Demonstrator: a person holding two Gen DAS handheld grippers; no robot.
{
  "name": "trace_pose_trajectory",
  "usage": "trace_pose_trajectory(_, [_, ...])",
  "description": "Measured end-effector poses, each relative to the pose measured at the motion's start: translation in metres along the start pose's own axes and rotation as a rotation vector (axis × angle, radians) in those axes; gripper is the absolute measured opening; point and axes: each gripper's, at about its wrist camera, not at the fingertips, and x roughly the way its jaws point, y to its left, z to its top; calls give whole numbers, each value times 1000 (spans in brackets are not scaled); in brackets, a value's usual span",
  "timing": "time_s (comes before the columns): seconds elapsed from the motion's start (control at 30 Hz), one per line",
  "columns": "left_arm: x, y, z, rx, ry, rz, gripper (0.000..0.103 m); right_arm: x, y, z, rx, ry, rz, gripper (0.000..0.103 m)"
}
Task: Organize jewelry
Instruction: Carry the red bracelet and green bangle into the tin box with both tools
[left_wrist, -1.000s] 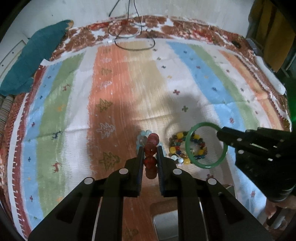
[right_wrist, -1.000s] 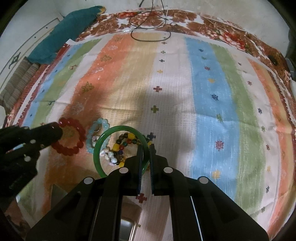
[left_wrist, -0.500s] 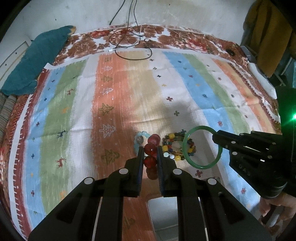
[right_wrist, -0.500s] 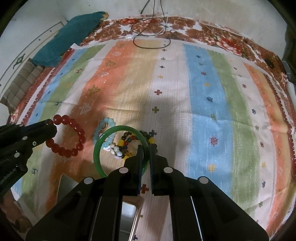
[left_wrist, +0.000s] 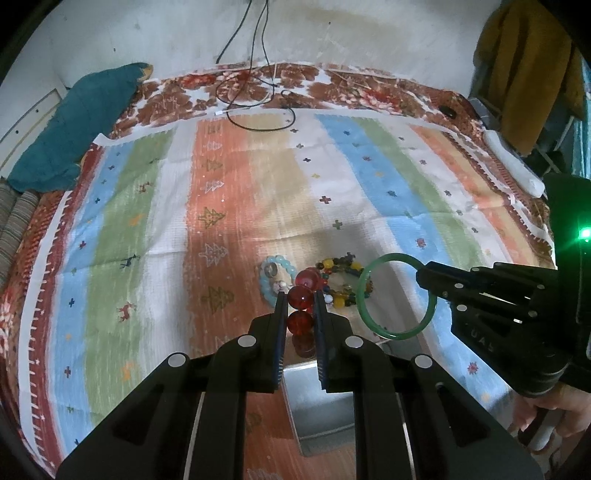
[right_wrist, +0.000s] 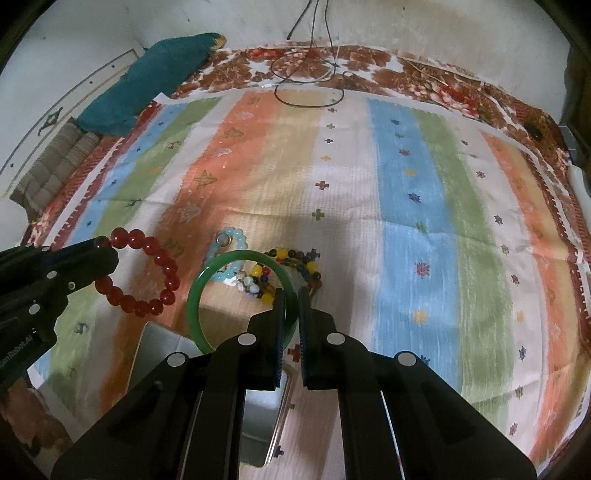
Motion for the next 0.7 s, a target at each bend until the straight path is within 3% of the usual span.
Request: trace_pose_trajectory(0.7, [-37,-21,-41,40,-49,-20,13,-28,13,-38,-25,-21,7,8])
